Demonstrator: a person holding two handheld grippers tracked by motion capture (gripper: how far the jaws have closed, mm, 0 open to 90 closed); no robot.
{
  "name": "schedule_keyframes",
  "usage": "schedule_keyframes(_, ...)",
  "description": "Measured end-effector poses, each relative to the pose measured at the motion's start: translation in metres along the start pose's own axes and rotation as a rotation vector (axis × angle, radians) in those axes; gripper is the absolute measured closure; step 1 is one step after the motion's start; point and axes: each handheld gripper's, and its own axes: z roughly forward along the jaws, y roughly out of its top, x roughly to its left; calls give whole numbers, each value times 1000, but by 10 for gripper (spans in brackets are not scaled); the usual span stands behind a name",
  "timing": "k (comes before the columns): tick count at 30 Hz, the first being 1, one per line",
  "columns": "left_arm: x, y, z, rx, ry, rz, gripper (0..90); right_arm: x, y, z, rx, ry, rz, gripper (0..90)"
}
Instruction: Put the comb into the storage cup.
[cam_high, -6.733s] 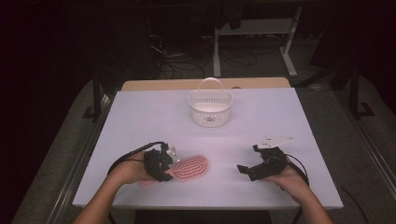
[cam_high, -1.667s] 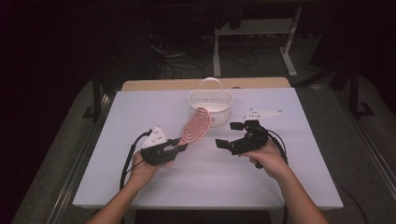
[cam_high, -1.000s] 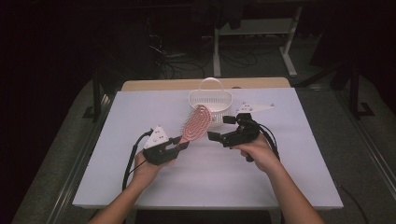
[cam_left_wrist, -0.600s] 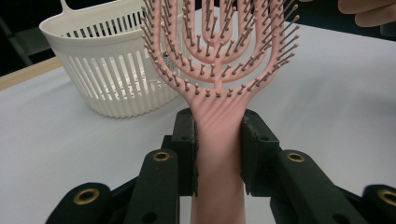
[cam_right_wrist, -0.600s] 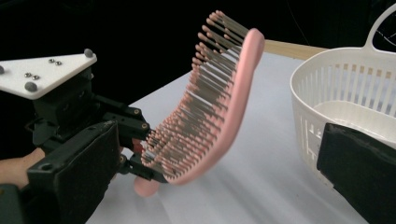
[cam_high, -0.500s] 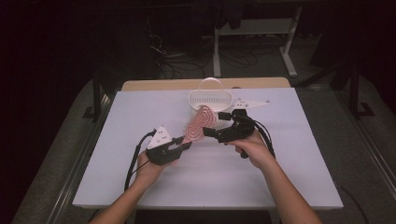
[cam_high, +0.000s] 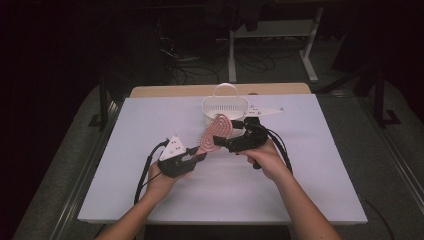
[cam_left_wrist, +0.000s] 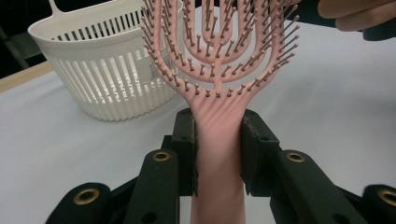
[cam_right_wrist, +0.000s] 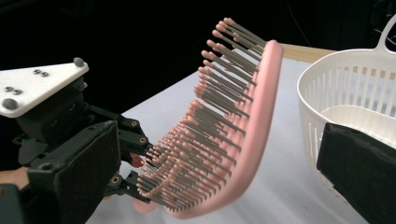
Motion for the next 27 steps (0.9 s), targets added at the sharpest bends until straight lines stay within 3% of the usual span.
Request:
schedule_keyframes(8, -4, 0, 1, 4, -4, 12, 706, 1, -1, 3, -1, 0, 8, 3)
schedule_keyframes(27, -6, -1, 2, 8, 4, 27, 706, 2, -1, 3, -25, 2, 36, 199)
